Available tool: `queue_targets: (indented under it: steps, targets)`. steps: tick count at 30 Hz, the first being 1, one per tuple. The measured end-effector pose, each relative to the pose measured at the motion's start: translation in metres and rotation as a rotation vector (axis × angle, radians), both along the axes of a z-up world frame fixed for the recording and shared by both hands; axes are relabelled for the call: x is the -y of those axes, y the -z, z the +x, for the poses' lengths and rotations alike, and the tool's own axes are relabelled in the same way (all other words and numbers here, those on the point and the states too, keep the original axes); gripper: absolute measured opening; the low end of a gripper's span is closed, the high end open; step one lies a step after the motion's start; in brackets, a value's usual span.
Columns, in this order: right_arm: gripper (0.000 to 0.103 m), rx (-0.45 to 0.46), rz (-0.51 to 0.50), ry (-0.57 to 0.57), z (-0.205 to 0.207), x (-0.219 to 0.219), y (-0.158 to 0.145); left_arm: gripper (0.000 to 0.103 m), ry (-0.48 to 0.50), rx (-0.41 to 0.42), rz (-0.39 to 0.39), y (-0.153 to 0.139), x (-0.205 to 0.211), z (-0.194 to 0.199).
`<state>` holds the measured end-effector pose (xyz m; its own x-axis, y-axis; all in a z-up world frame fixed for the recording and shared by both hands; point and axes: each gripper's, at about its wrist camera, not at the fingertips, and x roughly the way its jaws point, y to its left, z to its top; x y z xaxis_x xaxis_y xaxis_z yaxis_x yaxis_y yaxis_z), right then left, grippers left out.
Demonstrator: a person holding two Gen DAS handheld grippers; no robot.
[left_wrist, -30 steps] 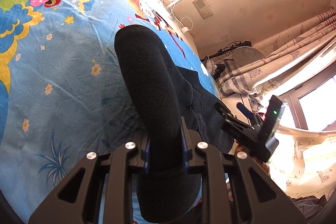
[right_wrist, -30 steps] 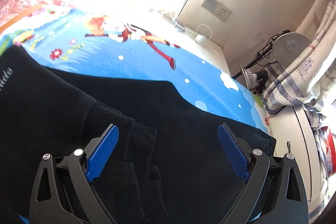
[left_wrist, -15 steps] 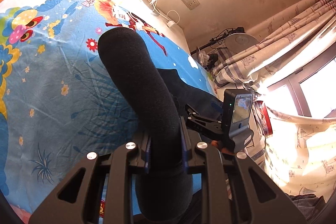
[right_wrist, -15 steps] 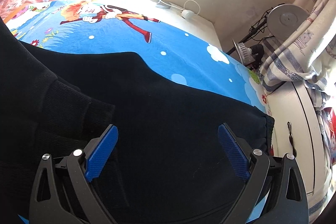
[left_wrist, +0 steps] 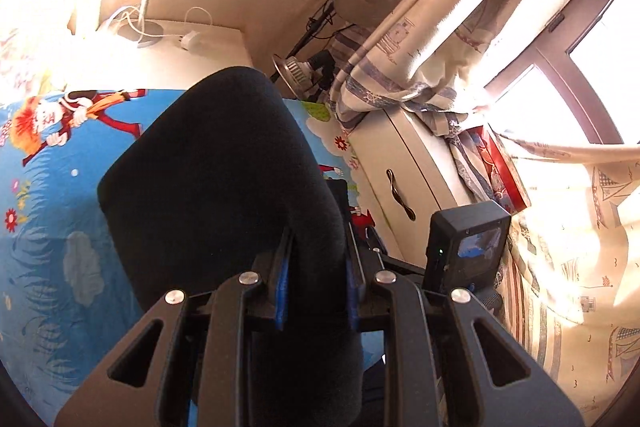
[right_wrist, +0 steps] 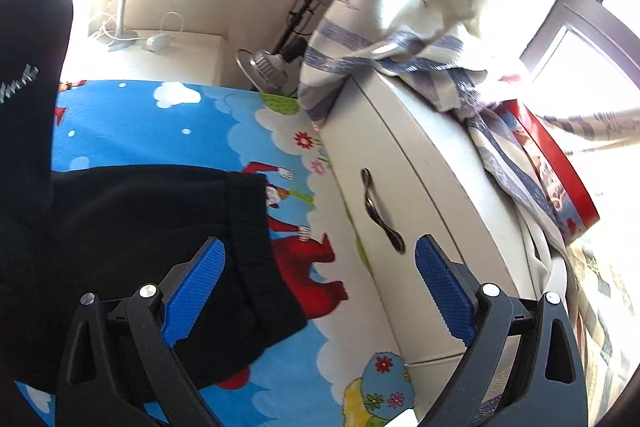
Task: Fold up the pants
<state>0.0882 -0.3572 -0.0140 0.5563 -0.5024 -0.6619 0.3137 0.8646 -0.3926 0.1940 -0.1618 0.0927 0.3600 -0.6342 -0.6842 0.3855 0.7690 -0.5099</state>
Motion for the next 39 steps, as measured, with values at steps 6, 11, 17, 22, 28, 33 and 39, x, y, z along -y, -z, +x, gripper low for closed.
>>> queue_targets:
  steps: [6,11,17,22,28,33,39]
  targets:
    - [0.092,-0.052,0.068,0.081,-0.028,0.051,0.029,0.052,0.177,-0.127,-0.173,0.09,0.126,0.027]
    - [0.092,-0.083,0.281,-0.019,-0.021,0.05,0.045,0.057,0.052,-0.068,-0.338,0.098,0.061,0.014]
    - [0.092,-0.07,0.31,-0.121,0.01,0.015,0.036,0.055,0.047,0.006,-0.362,0.116,0.006,-0.039]
    - [0.085,-0.143,0.305,-0.064,0.038,0.0,0.057,0.048,-0.101,0.078,-0.337,0.157,-0.018,-0.037]
    - [0.068,-0.196,0.387,-0.108,0.053,-0.012,0.077,0.042,-0.109,0.055,-0.383,0.187,-0.033,-0.029]
    - [0.03,-0.262,0.365,-0.196,0.06,-0.033,0.088,0.038,-0.108,0.037,-0.344,0.201,-0.036,-0.026]
    - [0.011,-0.185,0.316,-0.222,0.046,-0.037,0.051,0.043,-0.121,0.028,-0.239,0.191,-0.021,-0.025]
